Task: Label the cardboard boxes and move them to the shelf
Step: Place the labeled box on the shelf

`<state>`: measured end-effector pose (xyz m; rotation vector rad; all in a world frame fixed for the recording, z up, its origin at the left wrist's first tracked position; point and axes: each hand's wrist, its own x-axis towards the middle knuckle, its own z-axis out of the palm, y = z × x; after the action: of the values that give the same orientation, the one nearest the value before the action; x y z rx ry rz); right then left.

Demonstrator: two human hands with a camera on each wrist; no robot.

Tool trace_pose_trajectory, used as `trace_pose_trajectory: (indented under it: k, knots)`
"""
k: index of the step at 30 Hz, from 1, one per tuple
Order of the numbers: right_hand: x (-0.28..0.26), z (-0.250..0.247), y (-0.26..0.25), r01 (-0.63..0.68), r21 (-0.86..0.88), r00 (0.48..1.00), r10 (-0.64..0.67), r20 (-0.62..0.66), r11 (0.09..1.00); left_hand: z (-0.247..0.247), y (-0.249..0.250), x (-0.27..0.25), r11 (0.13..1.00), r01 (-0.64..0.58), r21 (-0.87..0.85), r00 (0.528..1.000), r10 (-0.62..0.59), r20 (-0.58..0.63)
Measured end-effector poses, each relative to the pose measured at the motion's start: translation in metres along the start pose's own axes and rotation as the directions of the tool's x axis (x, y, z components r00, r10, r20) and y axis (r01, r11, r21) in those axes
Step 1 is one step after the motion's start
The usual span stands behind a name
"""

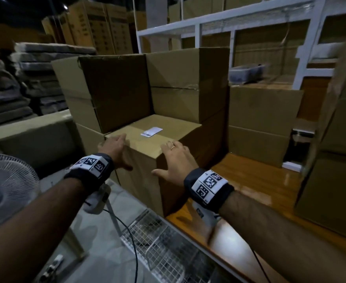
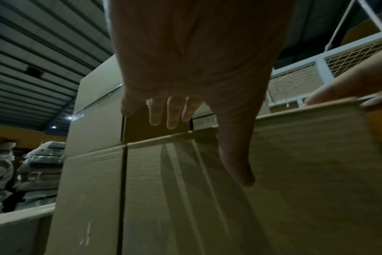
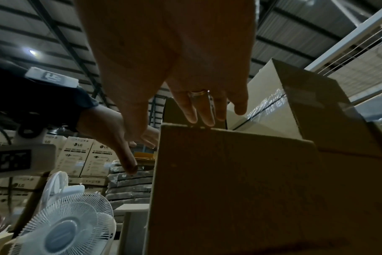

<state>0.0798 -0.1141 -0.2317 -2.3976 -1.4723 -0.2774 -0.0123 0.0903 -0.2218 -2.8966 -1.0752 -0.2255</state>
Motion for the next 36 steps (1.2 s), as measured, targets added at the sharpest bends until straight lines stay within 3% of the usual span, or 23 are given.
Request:
trace_pose_trajectory:
  k: [8,17,25,30,34,36]
  knots:
    - [0.018,0.03,-0.017,-0.17,-0.017,0.984,0.168,-0.057,0.985,0.026,-0.046,0.045,0.991,-0.11,-0.077,0.993,0.106,-0.049]
    - [0.022,0.047,-0.043,-0.425,-0.005,0.9,0.422,-0.109,0.905,0.033,-0.079,0.087,0.946,-0.307,-0.107,0.949,0.296,-0.106]
    - [0.024,0.05,-0.055,-0.578,0.117,0.797,0.59,-0.131,0.807,0.028,-0.073,0.083,0.944,-0.28,-0.177,0.96,0.272,-0.068]
    - [0.014,0.045,-0.051,-0.585,0.161,0.789,0.604,-0.113,0.795,0.028,-0.072,0.073,0.943,-0.27,-0.197,0.962,0.259,-0.081]
    - [0.009,0.041,-0.045,-0.603,0.201,0.768,0.63,-0.119,0.772,0.027,-0.075,0.075,0.864,-0.29,-0.412,0.948,0.318,0.0]
    - [0.009,0.041,-0.045,-0.608,0.197,0.764,0.634,-0.118,0.769,0.024,-0.078,0.077,0.858,-0.308,-0.41,0.935,0.353,0.038]
